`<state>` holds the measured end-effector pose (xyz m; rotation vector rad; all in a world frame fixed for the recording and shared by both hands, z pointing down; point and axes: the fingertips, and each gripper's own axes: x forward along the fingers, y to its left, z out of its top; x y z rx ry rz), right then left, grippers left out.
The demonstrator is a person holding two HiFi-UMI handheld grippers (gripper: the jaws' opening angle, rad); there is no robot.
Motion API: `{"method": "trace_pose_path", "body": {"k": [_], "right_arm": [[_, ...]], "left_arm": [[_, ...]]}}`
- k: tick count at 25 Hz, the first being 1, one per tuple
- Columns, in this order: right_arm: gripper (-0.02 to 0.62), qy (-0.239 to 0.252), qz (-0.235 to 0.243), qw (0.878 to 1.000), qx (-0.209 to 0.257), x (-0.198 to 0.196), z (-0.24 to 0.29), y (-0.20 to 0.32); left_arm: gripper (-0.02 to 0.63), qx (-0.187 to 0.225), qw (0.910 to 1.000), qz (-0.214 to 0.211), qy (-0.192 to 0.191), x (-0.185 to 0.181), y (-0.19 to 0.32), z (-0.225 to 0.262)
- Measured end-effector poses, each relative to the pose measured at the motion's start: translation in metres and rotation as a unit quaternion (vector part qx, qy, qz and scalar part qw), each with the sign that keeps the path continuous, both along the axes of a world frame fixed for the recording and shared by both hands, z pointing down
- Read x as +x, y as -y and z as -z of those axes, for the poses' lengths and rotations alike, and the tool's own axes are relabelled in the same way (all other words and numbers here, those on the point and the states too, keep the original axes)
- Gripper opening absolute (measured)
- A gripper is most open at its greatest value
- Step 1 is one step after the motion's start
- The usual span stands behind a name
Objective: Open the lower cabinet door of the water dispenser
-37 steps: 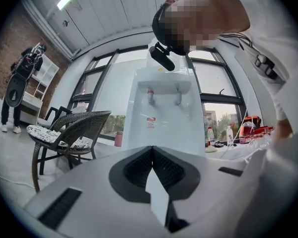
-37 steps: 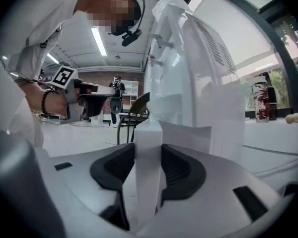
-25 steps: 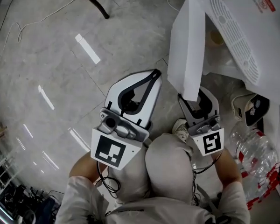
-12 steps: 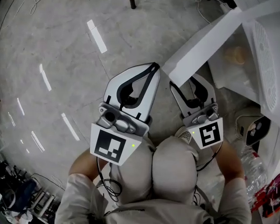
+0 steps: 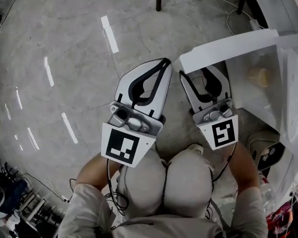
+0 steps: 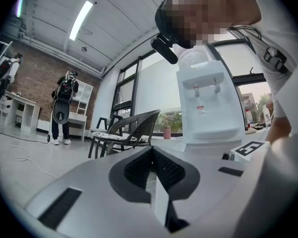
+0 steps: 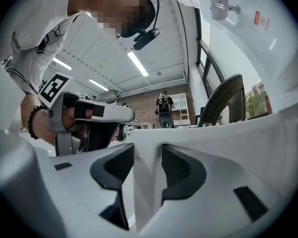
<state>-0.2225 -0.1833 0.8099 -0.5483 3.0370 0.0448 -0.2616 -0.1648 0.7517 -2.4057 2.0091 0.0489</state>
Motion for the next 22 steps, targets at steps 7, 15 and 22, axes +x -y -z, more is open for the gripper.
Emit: {"method": "trace_pose_path", "body": {"k": [7, 15, 22], "right_arm": [[0.183, -0.001, 0.000, 1.000, 0.012, -0.025, 0.000, 0.022], [0.183, 0.011, -0.016, 1.000, 0.001, -0.038, 0.001, 0.035], [0.055, 0.025, -0.029, 0.999, 0.002, 0.010, 0.005, 0.013]], "left_arm": [[0.003, 0.001, 0.9998, 0.014, 0.013, -0.013, 0.001, 0.003], [0.003, 0.010, 0.9996, 0.024, 0.011, -0.021, -0.002, 0.008], [0.003, 0.020, 0.9994, 0.029, 0.006, -0.027, -0.003, 0.009]]}}
